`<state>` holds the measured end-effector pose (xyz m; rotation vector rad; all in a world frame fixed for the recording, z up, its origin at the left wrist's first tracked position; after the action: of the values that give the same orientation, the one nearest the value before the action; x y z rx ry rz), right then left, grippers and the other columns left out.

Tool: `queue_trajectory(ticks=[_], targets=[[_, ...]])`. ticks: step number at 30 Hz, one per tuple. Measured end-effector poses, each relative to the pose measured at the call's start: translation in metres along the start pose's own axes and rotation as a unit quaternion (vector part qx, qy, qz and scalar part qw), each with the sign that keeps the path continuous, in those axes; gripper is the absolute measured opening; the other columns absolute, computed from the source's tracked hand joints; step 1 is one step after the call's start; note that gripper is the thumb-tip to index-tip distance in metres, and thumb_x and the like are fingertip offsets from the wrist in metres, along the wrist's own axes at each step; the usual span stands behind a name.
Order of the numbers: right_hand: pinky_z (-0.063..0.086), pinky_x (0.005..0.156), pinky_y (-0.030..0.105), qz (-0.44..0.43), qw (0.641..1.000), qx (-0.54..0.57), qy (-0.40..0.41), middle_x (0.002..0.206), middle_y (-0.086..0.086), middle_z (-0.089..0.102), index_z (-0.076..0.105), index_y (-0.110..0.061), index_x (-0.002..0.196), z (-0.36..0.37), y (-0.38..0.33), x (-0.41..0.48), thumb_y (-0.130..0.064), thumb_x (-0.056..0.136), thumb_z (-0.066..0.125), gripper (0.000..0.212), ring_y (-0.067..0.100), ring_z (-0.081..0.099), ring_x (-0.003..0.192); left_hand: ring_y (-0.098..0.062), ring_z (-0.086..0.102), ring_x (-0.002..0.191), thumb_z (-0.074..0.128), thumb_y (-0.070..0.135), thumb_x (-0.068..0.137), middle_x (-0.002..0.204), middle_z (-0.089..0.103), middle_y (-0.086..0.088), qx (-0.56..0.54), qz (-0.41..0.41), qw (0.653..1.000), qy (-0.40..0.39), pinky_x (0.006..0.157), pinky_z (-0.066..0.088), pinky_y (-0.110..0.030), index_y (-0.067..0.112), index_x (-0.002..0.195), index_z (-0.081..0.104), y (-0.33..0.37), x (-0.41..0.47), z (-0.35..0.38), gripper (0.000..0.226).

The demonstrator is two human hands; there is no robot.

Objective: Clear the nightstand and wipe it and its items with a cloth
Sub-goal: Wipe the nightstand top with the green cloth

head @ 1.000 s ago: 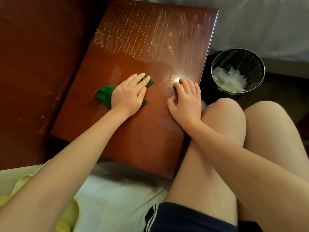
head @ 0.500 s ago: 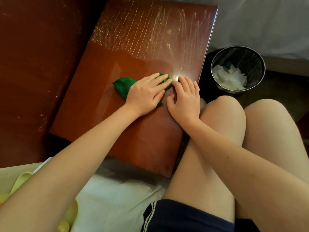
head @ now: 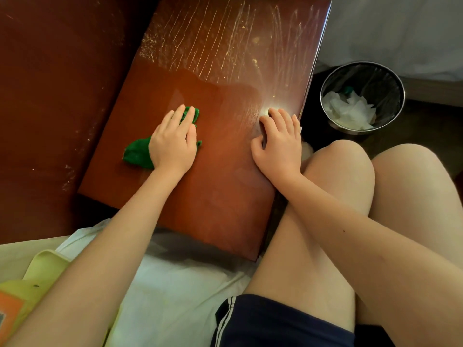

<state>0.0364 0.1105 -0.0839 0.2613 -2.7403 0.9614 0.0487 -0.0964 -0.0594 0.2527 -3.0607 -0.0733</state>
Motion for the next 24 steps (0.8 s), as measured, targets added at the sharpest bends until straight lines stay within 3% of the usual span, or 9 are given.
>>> queue_trajectory(ticks=[5, 14, 19, 24], targets=[[0.025, 0.110, 0.049, 0.003, 1.000, 0.013, -0.007, 0.119, 0.016, 0.060, 0.064, -0.001, 0.102, 0.000, -0.001, 0.001, -0.016, 0.078, 0.040, 0.038, 0.034, 0.049, 0.121, -0.022, 0.038, 0.135, 0.034, 0.031, 0.100, 0.146, 0.043, 0.000, -0.011, -0.019, 1.000, 0.017, 0.101, 0.039, -0.040, 0.024, 0.140, 0.044, 0.036, 0.008, 0.006, 0.042], [0.018, 0.112, 0.043, -0.005, 0.999, 0.023, -0.033, 0.123, 0.019, 0.058, 0.063, 0.001, 0.109, -0.003, 0.002, 0.001, -0.016, 0.081, 0.038, 0.041, 0.036, 0.047, 0.123, -0.026, 0.056, 0.118, 0.039, 0.029, 0.094, 0.130, 0.059, -0.003, -0.025, 0.166, 0.985, 0.039, 0.090, 0.049, -0.036, 0.019, 0.127, 0.059, 0.082, -0.016, 0.014, 0.040], [0.040, 0.100, 0.050, -0.087, 0.993, -0.015, -0.079, 0.116, 0.017, 0.061, 0.063, 0.001, 0.107, -0.012, 0.007, 0.003, -0.015, 0.085, 0.041, 0.035, 0.037, 0.053, 0.115, -0.025, 0.053, 0.122, 0.041, 0.028, 0.096, 0.133, 0.057, -0.003, -0.028, 0.186, 0.981, 0.056, 0.094, 0.046, -0.035, 0.019, 0.130, 0.057, 0.073, -0.068, 0.011, 0.039], [0.022, 0.112, 0.041, -0.057, 0.993, -0.051, -0.092, 0.140, 0.015, 0.046, 0.052, -0.001, 0.127, -0.029, 0.025, 0.009, -0.016, 0.091, 0.041, 0.040, 0.033, 0.035, 0.135, -0.024, 0.055, 0.120, 0.045, 0.027, 0.094, 0.130, 0.059, -0.002, -0.027, 0.161, 0.984, 0.073, 0.091, 0.048, -0.034, 0.020, 0.128, 0.059, 0.077, -0.086, 0.010, 0.037]])
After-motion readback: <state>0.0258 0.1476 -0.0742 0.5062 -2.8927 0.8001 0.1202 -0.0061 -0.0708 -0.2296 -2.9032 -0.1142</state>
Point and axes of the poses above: each hand's wrist, its own x-axis towards the middle knuckle, its own z-axis out of the palm, y = z × x, the point moved 1 cm from there along x, towards the middle knuckle
